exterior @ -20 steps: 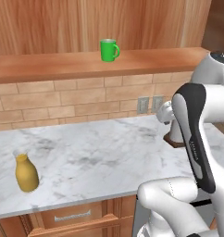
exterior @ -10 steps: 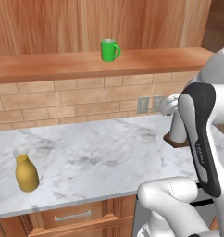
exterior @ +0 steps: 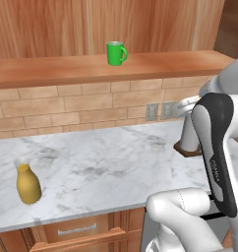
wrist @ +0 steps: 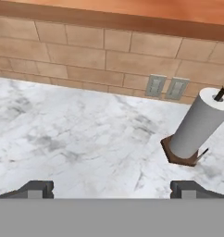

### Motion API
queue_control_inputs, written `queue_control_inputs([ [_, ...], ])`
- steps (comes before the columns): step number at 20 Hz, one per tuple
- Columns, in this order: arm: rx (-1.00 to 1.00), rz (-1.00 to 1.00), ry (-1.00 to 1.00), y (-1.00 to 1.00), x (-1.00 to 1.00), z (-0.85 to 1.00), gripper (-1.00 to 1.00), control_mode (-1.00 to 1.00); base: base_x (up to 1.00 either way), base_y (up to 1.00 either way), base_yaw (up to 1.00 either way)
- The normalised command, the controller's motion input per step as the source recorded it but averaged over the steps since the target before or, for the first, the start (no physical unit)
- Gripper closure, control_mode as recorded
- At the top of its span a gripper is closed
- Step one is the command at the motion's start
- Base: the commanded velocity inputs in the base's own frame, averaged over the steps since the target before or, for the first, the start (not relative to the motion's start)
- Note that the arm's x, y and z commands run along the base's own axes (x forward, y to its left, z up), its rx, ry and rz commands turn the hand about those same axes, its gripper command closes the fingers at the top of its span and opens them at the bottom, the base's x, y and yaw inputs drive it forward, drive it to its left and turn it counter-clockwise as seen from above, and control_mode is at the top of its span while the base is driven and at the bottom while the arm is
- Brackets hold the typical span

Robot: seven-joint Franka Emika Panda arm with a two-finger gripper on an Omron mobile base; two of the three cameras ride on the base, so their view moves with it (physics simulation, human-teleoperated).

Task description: There is a tray on the dining counter. Grab the cup, mug, and pitcher and place them on the tray. The pitcher may be placed next to the tray if it cannot fit the tray.

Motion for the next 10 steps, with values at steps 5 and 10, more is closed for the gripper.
queue_control_inputs([
  [5,0.0,0.0,-0.08,0.0,0.0,0.14,-1.0,-1.0,0.0,0.0,0.0],
  [10,0.03,0.0,-0.09,0.0,0.0,0.15,-1.0,-1.0,0.0,0.0,0.0],
])
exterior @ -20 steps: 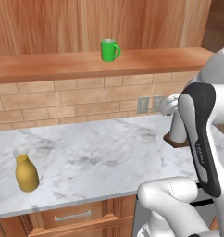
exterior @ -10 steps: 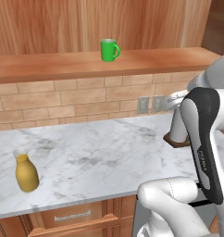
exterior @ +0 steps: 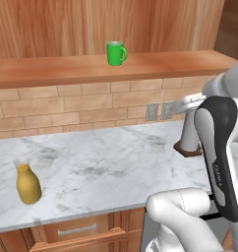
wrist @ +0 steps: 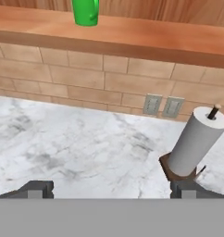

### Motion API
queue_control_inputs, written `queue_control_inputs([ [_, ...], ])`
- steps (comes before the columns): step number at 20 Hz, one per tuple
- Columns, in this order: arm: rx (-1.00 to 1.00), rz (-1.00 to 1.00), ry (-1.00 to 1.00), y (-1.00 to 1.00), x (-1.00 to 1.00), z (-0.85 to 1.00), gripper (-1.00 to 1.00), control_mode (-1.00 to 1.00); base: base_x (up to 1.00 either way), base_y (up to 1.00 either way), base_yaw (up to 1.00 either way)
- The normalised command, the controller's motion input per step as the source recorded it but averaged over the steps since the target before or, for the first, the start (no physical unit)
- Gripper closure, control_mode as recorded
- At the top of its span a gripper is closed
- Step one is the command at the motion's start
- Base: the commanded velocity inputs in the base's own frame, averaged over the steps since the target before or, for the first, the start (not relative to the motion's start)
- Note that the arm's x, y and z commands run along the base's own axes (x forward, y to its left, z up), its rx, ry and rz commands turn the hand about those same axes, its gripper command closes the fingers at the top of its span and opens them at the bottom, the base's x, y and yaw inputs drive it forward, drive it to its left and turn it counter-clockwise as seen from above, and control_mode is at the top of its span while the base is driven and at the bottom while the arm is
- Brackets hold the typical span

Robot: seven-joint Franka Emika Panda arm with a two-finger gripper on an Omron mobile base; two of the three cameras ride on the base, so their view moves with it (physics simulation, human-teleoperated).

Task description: There is a tray on the dining counter. Grab the cup, mug, and pitcher and place them on the tray. The pitcher may be placed next to the tray if it cannot fit the tray.

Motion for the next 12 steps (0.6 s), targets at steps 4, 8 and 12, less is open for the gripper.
queue_control_inputs([
  [4,0.04,0.0,-0.09,0.0,0.0,0.33,-1.0,-1.0,0.0,0.0,0.0],
  [8,0.04,0.0,-0.04,0.0,0.0,0.5,-1.0,-1.0,0.0,0.0,0.0],
  [12,0.01,0.04,0.0,0.0,0.0,0.52,-1.0,-1.0,0.0,0.0,0.0],
])
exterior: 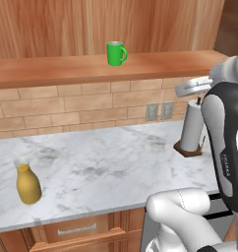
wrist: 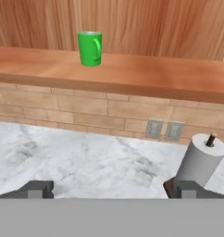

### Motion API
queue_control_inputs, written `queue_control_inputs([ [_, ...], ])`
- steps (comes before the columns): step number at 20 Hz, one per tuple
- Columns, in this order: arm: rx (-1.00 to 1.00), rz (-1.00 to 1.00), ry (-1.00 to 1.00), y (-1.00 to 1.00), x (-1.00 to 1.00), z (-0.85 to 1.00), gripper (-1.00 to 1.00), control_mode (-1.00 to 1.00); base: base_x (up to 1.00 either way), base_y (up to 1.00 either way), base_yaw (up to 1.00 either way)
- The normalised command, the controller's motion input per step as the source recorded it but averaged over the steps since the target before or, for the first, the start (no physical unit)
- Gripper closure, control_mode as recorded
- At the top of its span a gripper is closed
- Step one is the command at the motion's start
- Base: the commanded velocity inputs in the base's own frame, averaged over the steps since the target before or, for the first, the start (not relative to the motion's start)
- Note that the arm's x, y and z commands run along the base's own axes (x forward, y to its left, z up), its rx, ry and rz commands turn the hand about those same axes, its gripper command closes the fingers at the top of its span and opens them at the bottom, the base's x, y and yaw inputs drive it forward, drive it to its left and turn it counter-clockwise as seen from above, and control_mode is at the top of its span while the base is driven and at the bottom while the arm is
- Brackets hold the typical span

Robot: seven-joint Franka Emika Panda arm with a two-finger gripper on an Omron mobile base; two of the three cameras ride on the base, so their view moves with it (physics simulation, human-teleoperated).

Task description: There is a tray on the dining counter. Grab the cup, mug, and pitcher and place them on the tray. The pitcher may be placed next to the tray if it cannot fit the tray.

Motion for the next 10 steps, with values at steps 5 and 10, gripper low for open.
queue_control_inputs([
  [5,0.0,0.04,-0.01,0.02,0.0,0.27,-1.0,-1.0,0.0,0.0,0.0],
  [10,0.0,0.02,0.0,0.15,0.0,0.09,-1.0,-1.0,0.0,0.0,0.0],
])
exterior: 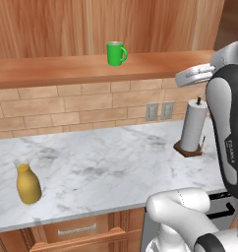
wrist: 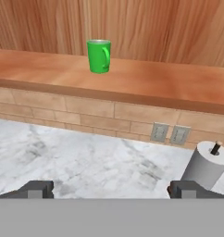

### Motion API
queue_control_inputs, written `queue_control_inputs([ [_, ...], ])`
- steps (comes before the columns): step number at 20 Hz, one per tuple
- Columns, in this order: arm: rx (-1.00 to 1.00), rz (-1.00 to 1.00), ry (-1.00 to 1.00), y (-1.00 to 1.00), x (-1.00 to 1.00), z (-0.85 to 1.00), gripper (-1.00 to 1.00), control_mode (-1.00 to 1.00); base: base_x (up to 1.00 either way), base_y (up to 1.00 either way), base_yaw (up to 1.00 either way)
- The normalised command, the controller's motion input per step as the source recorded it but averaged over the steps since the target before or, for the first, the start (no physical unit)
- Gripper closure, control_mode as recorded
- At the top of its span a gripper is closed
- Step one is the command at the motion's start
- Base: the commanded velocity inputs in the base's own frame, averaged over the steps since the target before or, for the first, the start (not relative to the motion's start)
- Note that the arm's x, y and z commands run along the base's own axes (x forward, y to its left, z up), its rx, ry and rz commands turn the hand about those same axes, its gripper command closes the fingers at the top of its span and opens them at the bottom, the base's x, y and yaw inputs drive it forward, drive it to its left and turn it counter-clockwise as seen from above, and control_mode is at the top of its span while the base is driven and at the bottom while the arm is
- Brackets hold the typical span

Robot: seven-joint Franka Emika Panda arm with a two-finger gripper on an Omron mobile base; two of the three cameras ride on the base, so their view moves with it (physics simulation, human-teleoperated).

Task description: There is a tray on the dining counter. Grab the cup, mug, and pitcher and place them on the tray. The pitcher may be placed next to the tray if it cannot fit the tray.

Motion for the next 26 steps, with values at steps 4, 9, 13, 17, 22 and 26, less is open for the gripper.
queue_control_inputs([
  [4,0.0,0.01,0.0,0.17,0.0,0.03,-1.0,-1.0,0.0,0.0,0.0],
  [9,0.0,0.01,0.0,0.1,0.05,0.04,-1.0,-1.0,0.0,0.0,0.0],
  [13,0.01,0.0,0.0,0.06,0.11,0.04,-1.0,-1.0,0.0,0.0,0.0],
  [17,0.0,0.0,0.0,0.07,0.11,0.06,-1.0,-1.0,0.0,0.0,0.0],
  [22,0.0,0.0,0.0,0.08,0.13,0.08,-1.0,-1.0,0.0,0.0,0.0],
  [26,0.0,0.0,0.0,0.06,0.13,0.01,-1.0,-1.0,0.0,0.0,0.0],
])
